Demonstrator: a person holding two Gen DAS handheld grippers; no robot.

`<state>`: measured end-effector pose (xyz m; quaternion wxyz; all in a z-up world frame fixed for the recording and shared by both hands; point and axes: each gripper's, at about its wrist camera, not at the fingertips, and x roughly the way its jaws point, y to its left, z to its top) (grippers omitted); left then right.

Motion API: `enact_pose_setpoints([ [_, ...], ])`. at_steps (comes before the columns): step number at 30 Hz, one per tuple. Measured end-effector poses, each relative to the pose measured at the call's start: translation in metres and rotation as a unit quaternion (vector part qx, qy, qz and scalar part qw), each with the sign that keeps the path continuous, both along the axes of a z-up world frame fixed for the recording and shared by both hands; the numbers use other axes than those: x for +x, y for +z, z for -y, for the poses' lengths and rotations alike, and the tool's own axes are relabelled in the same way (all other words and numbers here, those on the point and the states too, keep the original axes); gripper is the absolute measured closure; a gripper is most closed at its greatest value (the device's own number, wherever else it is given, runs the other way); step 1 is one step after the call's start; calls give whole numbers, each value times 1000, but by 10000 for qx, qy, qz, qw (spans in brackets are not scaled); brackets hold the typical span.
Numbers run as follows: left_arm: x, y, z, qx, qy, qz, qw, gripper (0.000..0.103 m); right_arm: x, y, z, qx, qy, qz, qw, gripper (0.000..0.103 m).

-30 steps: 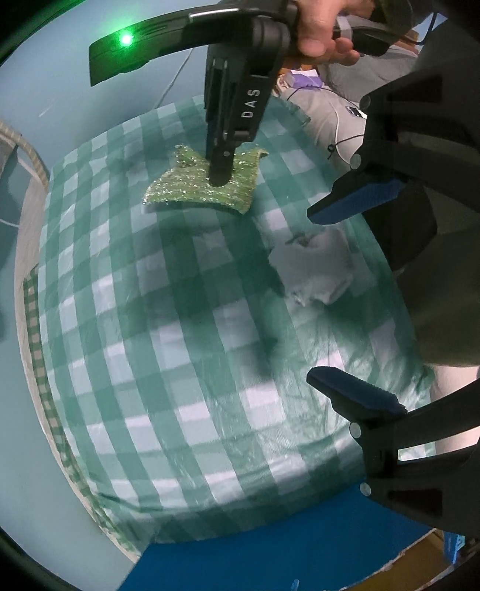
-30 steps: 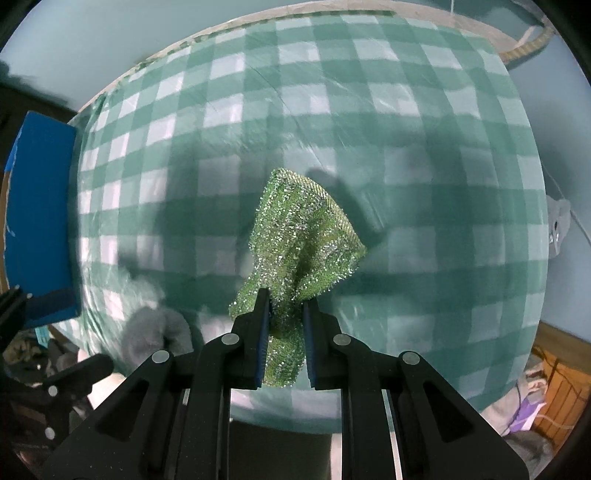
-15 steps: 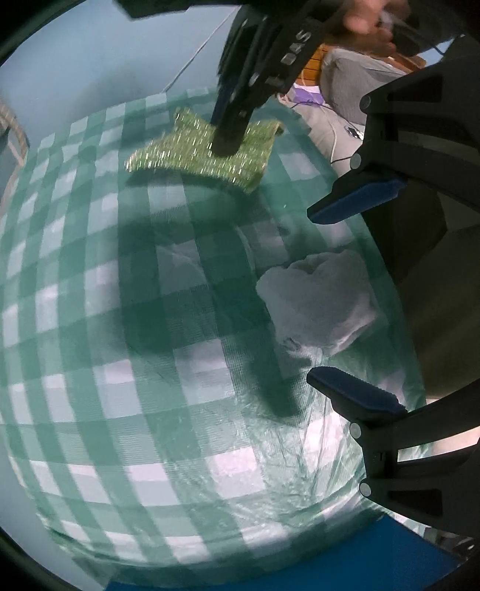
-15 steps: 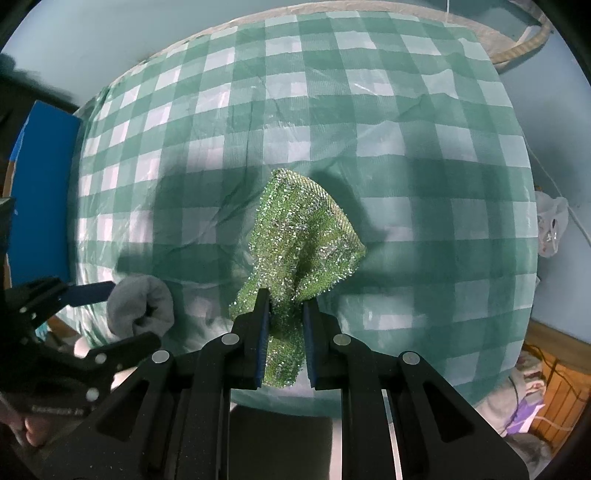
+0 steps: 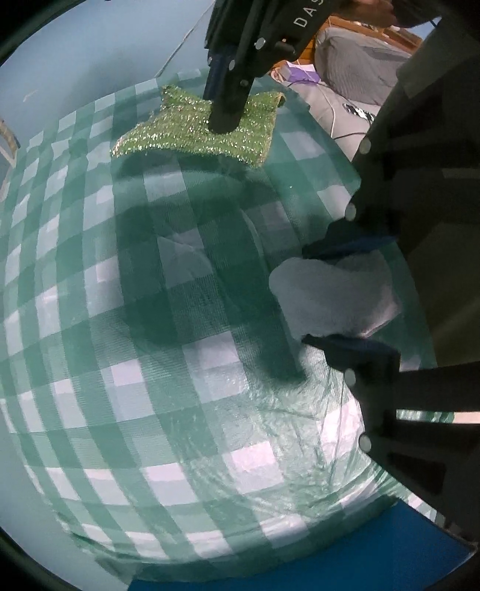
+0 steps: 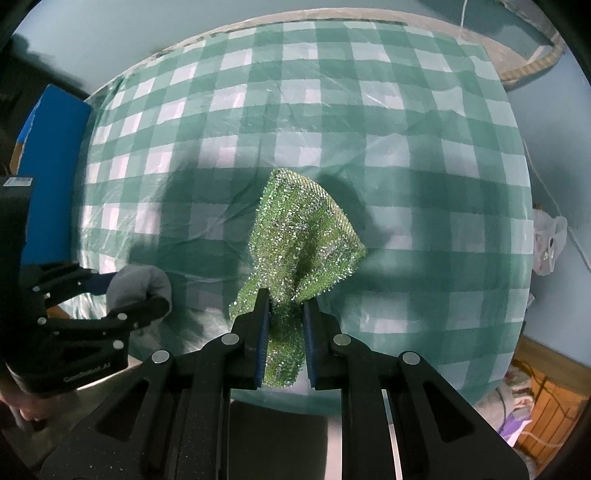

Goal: Organize soft objects
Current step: 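Lower left tool to the grey sock and close left gripper on it, then carry the grey sock and green scrubber with both tools over the box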

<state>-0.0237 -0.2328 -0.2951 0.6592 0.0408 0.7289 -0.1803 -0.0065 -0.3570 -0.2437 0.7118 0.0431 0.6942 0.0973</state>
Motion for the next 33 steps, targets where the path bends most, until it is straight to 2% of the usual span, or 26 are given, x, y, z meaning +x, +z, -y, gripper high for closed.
enact_pose_setpoints([
  [5, 0, 16, -3, 134, -172, 286, 9994, 72, 2, 9, -5, 25, 108, 56, 9999, 88],
  [19, 8, 78, -30, 27, -270, 869, 9959, 72, 7, 46, -17, 82, 387, 296, 9988, 88],
  [33, 8, 131, -60, -32, -9, 1313, 9913, 72, 18, 99, -40, 213, 696, 547, 9958, 88],
])
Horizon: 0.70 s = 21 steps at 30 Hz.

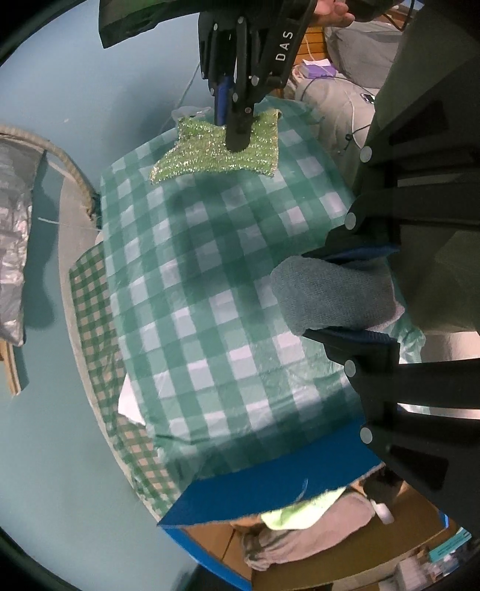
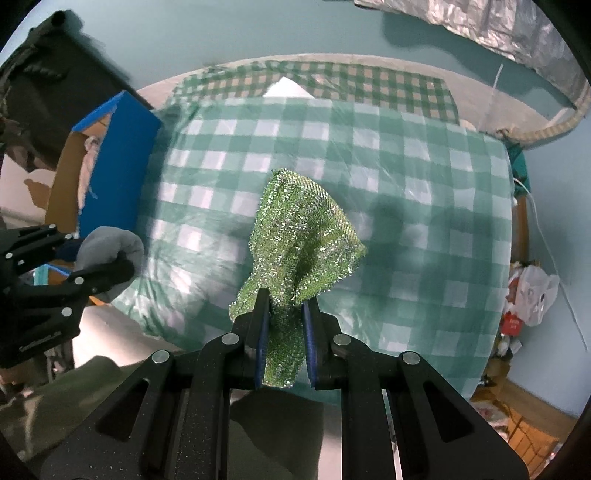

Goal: Organize soft objects
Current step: 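Carry the grey sock and green scrubber with both tools over the box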

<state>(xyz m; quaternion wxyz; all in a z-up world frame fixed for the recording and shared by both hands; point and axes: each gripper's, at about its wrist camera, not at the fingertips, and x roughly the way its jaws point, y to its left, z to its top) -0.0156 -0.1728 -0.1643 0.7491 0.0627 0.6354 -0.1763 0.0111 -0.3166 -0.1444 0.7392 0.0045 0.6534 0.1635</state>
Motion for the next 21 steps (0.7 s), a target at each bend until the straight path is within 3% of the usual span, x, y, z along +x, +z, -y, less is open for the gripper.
enact_pose_setpoints([
  [21, 0, 42, -76, -33, 708, 323, 9970, 72, 22, 48, -83, 264, 814, 330, 9958, 88],
])
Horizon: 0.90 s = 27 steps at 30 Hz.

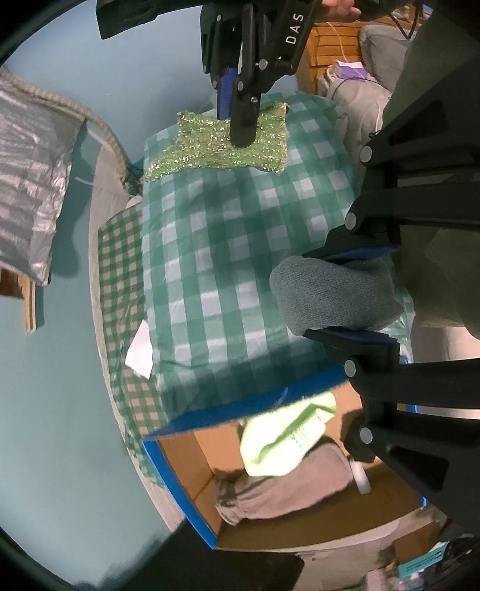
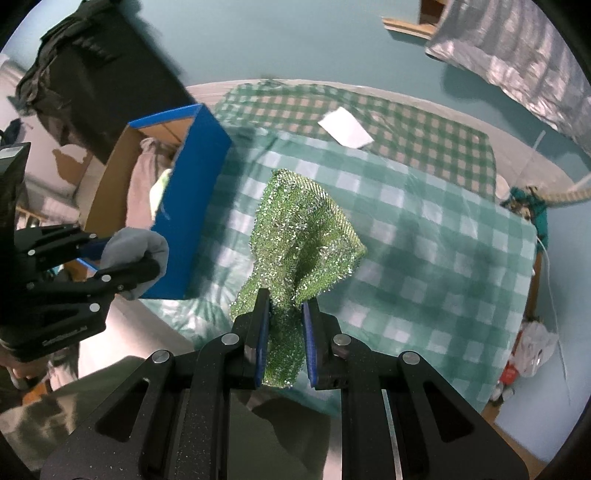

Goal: Organize soft objects
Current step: 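Carry the grey sock and green scrubber with both tools over the box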

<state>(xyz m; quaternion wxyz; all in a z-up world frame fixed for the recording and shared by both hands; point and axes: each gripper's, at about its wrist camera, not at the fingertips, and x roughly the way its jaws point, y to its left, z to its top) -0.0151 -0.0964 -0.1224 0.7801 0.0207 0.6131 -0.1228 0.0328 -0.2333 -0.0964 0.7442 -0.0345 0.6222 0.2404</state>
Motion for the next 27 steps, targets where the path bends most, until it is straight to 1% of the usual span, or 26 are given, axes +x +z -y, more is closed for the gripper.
enact_pose_setpoints([
  [14, -1, 12, -70, 59, 679, 95, 9976, 72, 14, 10, -78, 193, 691, 59, 9974, 88],
  [21, -2, 13, -102, 114, 997, 98, 9949, 72, 23, 11, -115, 270, 1009, 44, 9945, 88],
  [27, -4, 9, -130, 162, 1289, 69, 9915, 72, 29, 5, -148, 279, 1312, 11, 9910, 88],
])
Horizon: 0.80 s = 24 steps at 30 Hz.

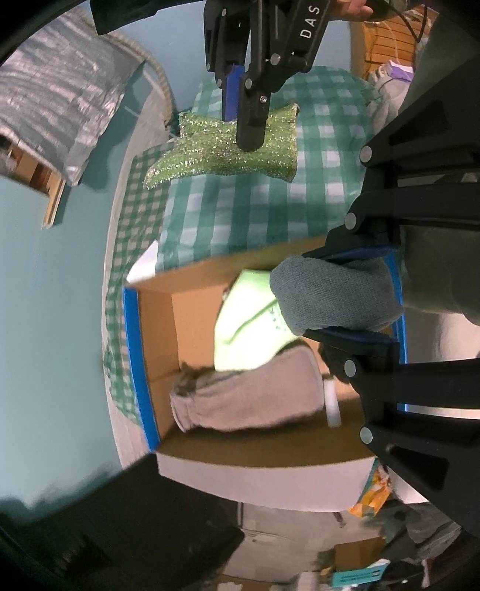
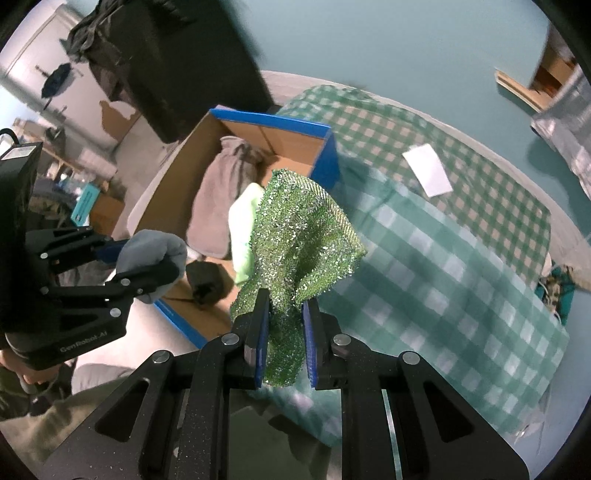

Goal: Organize soft objects
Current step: 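Carry the grey sock and green scrubber with both tools over the box, then lower both items into the box and open both grippers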

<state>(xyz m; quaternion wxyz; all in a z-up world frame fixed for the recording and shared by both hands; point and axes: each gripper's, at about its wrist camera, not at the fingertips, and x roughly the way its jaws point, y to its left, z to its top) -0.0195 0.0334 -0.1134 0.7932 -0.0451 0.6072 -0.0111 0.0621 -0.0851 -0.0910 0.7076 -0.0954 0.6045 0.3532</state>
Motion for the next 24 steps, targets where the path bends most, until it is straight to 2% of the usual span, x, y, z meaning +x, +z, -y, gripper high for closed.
enact_pose_setpoints([
  [11, -3, -17, -54, 54, 532, -135, 9985, 72, 11, -13, -63, -32, 465, -105, 9989, 88],
  [24, -1, -46, -93, -64, 918, -457, 9947, 70, 23, -38, -110, -224, 629, -266, 9974, 85],
])
